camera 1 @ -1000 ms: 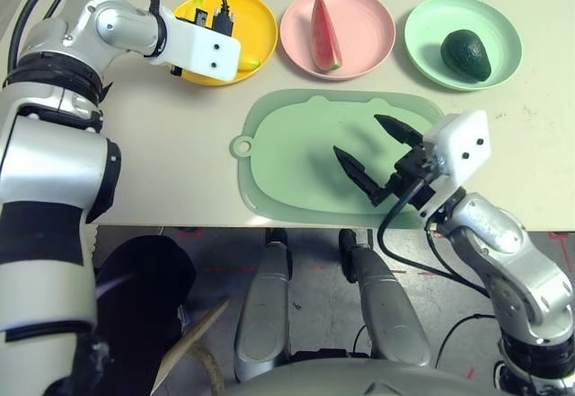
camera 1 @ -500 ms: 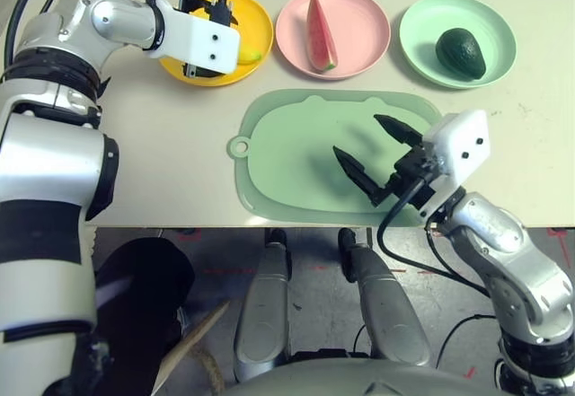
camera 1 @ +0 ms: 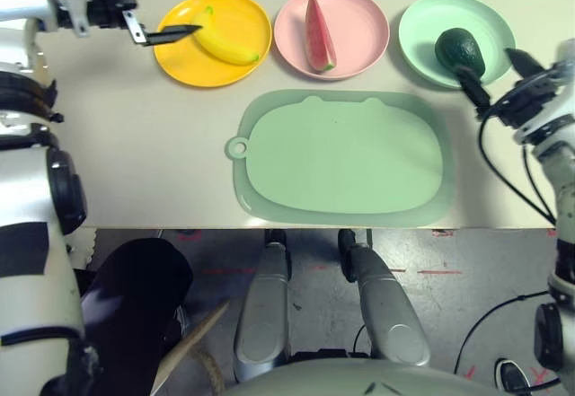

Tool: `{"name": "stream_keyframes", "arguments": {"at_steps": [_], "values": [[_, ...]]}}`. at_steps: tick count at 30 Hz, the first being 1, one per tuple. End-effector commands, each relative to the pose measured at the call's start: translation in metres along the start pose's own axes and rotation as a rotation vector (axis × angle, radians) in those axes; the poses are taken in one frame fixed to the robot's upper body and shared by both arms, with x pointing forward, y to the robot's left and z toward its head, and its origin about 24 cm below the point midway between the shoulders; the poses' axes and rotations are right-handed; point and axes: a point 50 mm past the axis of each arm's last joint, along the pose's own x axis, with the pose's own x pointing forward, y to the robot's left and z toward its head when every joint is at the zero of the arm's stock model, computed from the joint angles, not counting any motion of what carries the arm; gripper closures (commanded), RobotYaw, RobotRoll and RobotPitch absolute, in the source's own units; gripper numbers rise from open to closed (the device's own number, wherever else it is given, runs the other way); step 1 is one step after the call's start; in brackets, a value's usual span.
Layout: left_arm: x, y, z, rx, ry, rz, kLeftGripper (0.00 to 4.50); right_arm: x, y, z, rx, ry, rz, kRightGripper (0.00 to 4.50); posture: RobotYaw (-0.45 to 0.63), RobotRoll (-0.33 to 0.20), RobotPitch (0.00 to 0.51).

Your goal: Place the fruits into color-matched plates.

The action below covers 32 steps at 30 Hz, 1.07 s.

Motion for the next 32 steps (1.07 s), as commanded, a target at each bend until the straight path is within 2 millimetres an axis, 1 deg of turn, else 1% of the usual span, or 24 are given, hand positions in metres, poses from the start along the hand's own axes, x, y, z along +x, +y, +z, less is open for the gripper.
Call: {"name": "stream_keyframes", "arguments": {"at_steps": [1,2,4,6,9,11,13,17,20,23,28,32], "values": [[-0.024,0.003,0.004,-0.102,-0.029,0.166,0.03,-0.013,-0.024,-0.003,0.031,-0.025,-0.036,0.00,0.03,0.000,0.423],[-0.028,0.002,0.004,-0.126,-0.032,0.194,0.03,-0.015,-0.026,-0.004,0.034,-0.030,-0.036,0.00,0.03,0.000,0.423],[-0.040,-0.003,0.000,-0.223,-0.059,0.316,0.03,-0.024,-0.038,-0.010,0.078,-0.044,-0.040,0.00,0.04,0.000,0.425],[-0.053,-0.012,-0.007,-0.289,-0.054,0.416,0.03,-0.032,-0.048,-0.018,0.107,-0.051,-0.044,0.00,0.06,0.000,0.428],[-0.067,-0.027,-0.016,-0.355,-0.034,0.514,0.03,-0.042,-0.059,-0.028,0.155,-0.067,-0.052,0.00,0.08,0.000,0.431],[-0.075,-0.035,-0.021,-0.427,-0.051,0.595,0.03,-0.047,-0.063,-0.036,0.190,-0.076,-0.055,0.00,0.10,0.000,0.433],[-0.079,-0.042,-0.025,-0.484,-0.060,0.665,0.03,-0.050,-0.061,-0.044,0.192,-0.072,-0.040,0.00,0.11,0.000,0.433],[-0.079,-0.059,-0.033,-0.518,-0.021,0.678,0.03,-0.051,-0.064,-0.051,0.195,-0.057,-0.027,0.00,0.12,0.000,0.438],[-0.081,-0.071,-0.046,-0.516,0.059,0.666,0.03,-0.054,-0.067,-0.059,0.195,-0.035,-0.025,0.00,0.12,0.000,0.442],[-0.082,-0.082,-0.057,-0.548,0.096,0.653,0.03,-0.053,-0.064,-0.063,0.187,-0.034,-0.016,0.00,0.11,0.000,0.448],[-0.073,-0.091,-0.060,-0.575,0.092,0.625,0.03,-0.051,-0.062,-0.061,0.159,-0.059,-0.020,0.00,0.10,0.000,0.452],[-0.068,-0.091,-0.059,-0.575,0.086,0.613,0.03,-0.049,-0.063,-0.057,0.069,-0.068,-0.018,0.00,0.09,0.000,0.451]]}}
